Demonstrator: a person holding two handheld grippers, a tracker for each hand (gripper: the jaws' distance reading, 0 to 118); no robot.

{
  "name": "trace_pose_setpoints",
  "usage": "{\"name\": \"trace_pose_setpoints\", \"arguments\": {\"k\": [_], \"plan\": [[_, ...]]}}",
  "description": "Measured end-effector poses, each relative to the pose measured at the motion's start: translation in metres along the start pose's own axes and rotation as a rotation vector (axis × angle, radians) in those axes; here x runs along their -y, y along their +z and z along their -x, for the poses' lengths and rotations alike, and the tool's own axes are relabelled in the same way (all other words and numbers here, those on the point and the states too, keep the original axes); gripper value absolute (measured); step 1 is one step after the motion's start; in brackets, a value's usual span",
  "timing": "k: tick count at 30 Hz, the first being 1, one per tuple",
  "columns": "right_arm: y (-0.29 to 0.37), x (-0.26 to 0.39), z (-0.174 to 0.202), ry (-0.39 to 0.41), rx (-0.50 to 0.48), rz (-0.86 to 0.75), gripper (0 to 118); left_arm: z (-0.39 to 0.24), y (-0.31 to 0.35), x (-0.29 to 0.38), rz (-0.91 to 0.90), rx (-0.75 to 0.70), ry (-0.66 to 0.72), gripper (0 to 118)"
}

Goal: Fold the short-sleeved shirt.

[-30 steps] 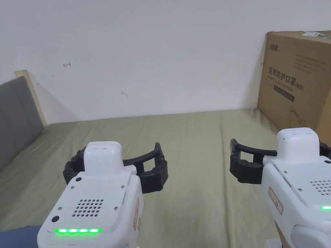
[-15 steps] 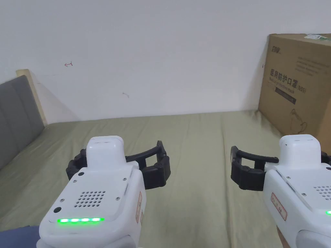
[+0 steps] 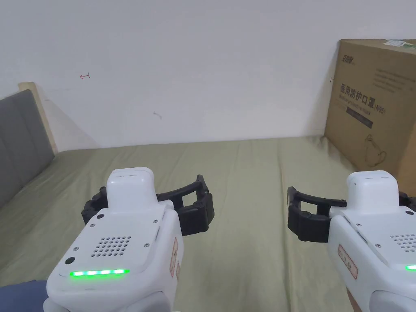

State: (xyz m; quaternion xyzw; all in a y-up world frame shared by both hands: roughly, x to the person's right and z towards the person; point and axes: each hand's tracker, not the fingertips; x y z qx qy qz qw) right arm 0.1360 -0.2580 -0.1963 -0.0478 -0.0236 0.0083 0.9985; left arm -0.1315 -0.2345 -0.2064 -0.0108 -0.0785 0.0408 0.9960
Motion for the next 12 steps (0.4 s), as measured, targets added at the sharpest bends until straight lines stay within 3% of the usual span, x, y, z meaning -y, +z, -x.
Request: {"name": "trace_pose_setpoints", "arguments": {"k": [6, 12], "plan": [[-0.0003, 0.0003, 0.0009, 0.009, -0.006, 0.007, 118, -0.0045, -0.0093, 0.0037, 0.033, -0.091, -0.029, 118], [-0.0040, 0.0012, 0.0017, 0.011, -0.008, 0.012, 118, -0.0013, -0.0077, 0.0048, 0.033, -0.030, 0.018, 118]]}}
